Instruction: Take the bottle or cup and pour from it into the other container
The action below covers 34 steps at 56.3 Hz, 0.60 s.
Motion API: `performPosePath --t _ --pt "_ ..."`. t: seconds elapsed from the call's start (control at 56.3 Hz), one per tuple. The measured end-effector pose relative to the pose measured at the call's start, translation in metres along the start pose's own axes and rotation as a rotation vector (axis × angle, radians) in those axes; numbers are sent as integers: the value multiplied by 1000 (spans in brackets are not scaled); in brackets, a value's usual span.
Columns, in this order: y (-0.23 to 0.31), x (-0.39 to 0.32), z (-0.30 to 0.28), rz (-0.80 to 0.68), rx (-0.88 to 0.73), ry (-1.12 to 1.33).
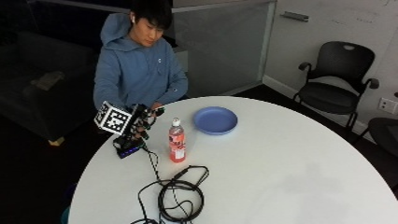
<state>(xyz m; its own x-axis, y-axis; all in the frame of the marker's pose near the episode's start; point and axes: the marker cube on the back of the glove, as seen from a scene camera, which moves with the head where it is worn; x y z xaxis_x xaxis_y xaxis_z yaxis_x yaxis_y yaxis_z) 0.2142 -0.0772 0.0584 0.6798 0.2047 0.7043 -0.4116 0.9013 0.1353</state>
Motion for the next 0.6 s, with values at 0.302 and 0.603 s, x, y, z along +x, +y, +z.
performPosePath --t 0.302,0.603 --pt "-15 -10 39 -8 -62 0" --pt "-25 -22 102 -5 -103 -310"
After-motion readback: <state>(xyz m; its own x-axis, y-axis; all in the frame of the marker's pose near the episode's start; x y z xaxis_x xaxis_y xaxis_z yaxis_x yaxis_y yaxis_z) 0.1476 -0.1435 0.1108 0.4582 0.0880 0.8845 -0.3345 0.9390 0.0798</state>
